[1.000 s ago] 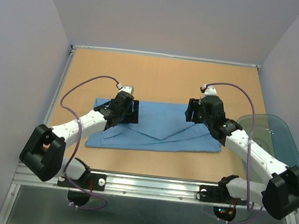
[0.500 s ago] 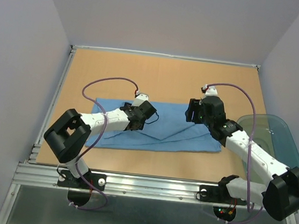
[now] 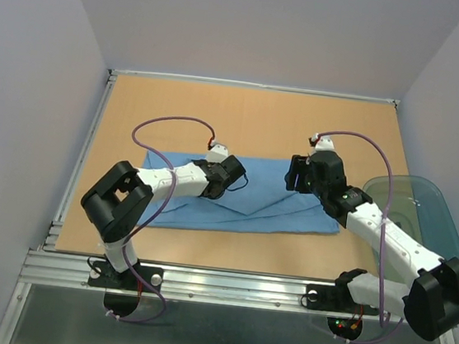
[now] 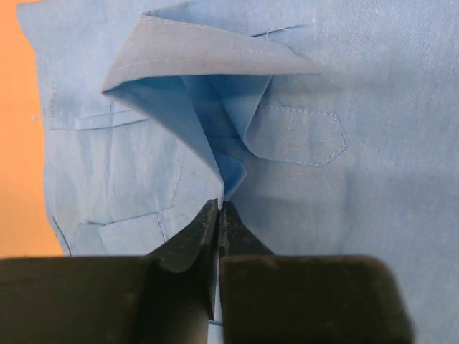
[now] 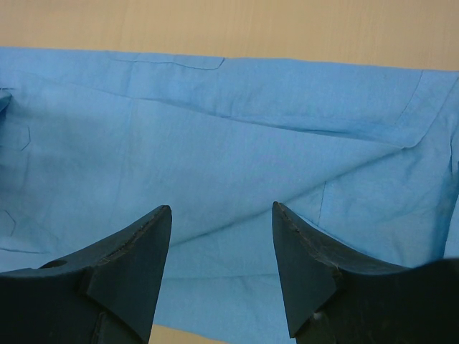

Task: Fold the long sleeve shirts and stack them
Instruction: Fold the shirt

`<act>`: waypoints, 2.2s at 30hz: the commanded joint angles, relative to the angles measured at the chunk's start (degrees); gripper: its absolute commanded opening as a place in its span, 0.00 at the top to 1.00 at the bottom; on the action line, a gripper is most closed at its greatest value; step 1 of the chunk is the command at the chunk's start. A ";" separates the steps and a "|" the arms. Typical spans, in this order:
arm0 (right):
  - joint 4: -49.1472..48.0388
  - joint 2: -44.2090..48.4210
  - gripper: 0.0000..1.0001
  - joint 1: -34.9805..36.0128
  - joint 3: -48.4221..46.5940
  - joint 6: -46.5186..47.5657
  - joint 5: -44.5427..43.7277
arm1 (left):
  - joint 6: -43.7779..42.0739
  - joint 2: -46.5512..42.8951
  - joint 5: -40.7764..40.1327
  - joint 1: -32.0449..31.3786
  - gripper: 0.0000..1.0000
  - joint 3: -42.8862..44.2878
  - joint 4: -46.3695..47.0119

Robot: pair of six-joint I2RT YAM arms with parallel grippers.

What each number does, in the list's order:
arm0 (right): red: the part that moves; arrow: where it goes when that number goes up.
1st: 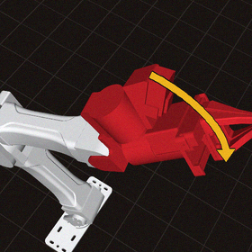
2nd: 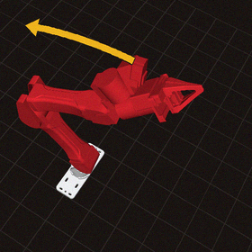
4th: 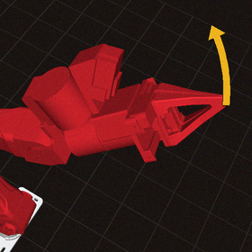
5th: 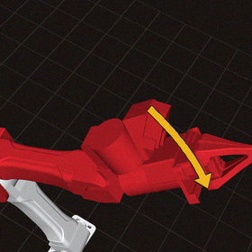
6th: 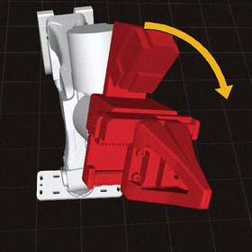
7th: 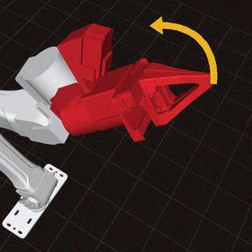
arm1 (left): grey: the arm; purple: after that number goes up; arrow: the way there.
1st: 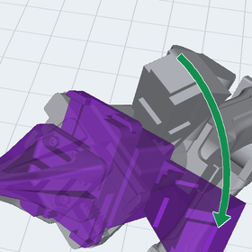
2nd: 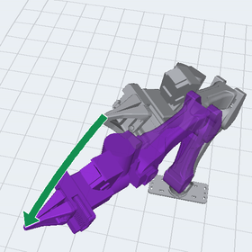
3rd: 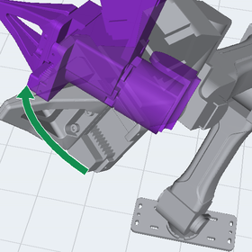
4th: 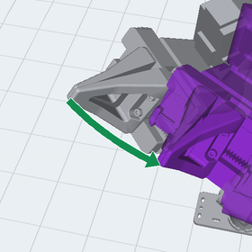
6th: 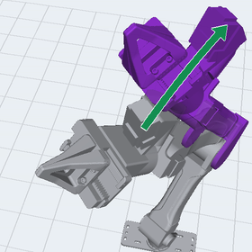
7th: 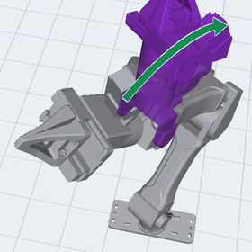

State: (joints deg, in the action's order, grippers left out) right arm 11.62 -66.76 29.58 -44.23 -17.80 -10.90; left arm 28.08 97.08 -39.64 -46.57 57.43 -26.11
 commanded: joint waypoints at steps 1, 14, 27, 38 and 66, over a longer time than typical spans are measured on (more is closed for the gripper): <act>-1.16 1.81 0.36 -0.40 0.81 -0.39 -0.36 | 2.51 -3.73 -2.11 -0.54 1.00 4.61 -6.83; -1.33 2.43 0.36 -0.40 0.81 -0.92 -0.27 | 5.76 -21.05 22.82 11.75 1.00 4.64 -10.19; -1.42 3.66 0.36 -0.40 1.60 -1.18 -0.09 | 9.45 -32.38 45.77 31.16 1.00 -12.41 -1.15; -1.42 4.62 0.36 -0.40 2.65 -1.44 -0.35 | 12.43 -37.65 47.72 38.92 1.00 -19.10 1.23; -8.34 -4.50 0.41 -0.40 1.07 -12.75 14.64 | 6.19 -36.88 53.68 39.29 0.25 -14.88 11.15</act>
State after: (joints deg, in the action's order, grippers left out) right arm 10.17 -67.02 29.58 -42.33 -23.46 -6.28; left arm 34.68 58.13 5.37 -3.38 45.15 -21.61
